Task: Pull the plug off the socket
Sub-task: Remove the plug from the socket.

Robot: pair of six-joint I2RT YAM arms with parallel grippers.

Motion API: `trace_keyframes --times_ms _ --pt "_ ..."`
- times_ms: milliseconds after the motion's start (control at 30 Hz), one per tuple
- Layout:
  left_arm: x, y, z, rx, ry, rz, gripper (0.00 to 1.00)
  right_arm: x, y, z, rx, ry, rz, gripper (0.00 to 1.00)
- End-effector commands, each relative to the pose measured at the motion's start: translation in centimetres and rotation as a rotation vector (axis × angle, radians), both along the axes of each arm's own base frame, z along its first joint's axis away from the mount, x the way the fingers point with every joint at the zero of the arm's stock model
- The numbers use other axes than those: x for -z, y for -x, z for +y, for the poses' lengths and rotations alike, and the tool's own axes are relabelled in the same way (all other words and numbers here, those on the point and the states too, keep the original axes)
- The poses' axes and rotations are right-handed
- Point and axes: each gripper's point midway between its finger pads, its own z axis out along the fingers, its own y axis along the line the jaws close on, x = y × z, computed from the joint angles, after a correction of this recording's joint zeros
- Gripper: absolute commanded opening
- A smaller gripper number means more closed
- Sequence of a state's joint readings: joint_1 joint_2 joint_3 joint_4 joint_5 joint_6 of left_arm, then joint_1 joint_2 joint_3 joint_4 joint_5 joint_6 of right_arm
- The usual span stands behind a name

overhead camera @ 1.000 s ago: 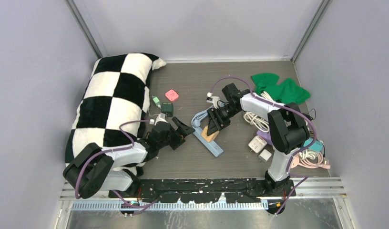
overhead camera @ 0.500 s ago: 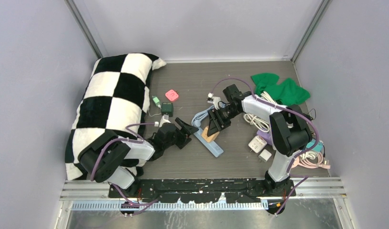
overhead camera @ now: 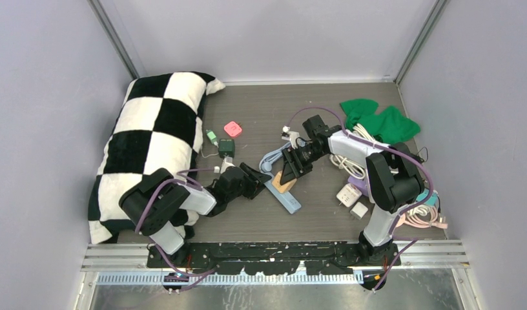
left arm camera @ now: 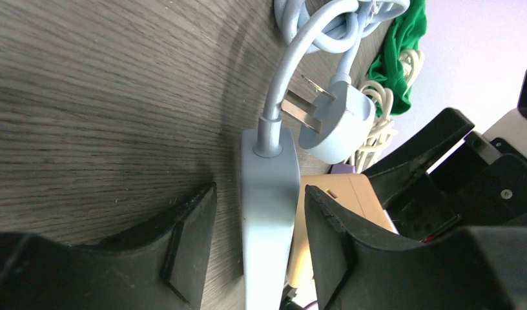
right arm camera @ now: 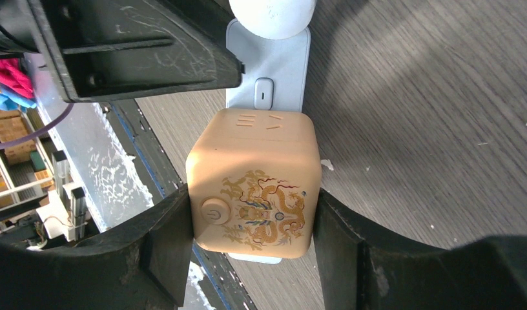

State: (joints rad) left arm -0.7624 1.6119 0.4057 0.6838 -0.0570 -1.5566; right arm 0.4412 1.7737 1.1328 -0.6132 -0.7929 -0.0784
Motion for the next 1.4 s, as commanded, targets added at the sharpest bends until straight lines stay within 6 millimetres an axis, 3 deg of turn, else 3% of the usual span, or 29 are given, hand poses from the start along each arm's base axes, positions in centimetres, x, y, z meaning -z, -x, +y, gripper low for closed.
trace_keyframes --times_ms 0,200,333,433,533,600,733,833,967,1100,1233,1367 --pt "0.3 -0.5 -0.3 -0.029 0.012 0.005 0.46 -3.0 0.1 1.3 -0.025 -0.111 -0.041 0.01" --pt "0.9 -0.6 -0.8 -0.029 0.036 0.021 0.29 -3.1 0.1 1.2 -0.024 -0.11 -0.049 0.01" --pt "0.4 -0.9 -1.1 -0.037 0.081 0.002 0.09 -2.9 0.0 1.1 -0.015 -0.098 -0.056 0.01" --pt "-0.4 -1.1 -1.3 -0.043 0.121 -0.014 0.01 -2.1 -0.9 0.3 0.022 -0.026 -0.092 0.01" --pt "-0.8 -1.1 -1.3 -0.047 0.121 -0.019 0.0 -1.1 -2.0 -0.8 0.065 0.066 -0.13 0.01" --pt "-1.0 -0.9 -1.4 -0.046 0.107 -0.018 0.0 -1.7 -1.3 -0.3 0.049 0.031 -0.103 0.01" --pt "-0.9 -1.0 -1.5 -0.044 0.068 -0.019 0.0 -4.1 2.5 2.9 -0.094 -0.083 -0.085 0.01" --pt "-0.9 -1.1 -1.5 -0.038 0.051 -0.026 0.0 -4.7 4.7 4.2 -0.182 -0.086 -0.097 0.01" --pt "-0.9 -1.0 -1.2 -0.027 0.013 -0.04 0.0 -3.8 2.3 3.1 -0.122 -0.026 -0.105 0.01" --pt "-1.3 -0.9 -0.9 -0.03 0.006 -0.057 0.0 -2.3 -1.0 0.1 0.015 0.022 -0.079 0.01" --pt "-1.7 -1.1 -1.1 -0.024 0.015 -0.062 0.0 -0.8 -0.7 -1.7 0.037 0.084 -0.091 0.01" --pt "-1.8 -1.2 -1.8 -0.008 0.022 -0.06 0.0 -2.0 -0.2 -0.8 0.003 0.049 -0.108 0.01"
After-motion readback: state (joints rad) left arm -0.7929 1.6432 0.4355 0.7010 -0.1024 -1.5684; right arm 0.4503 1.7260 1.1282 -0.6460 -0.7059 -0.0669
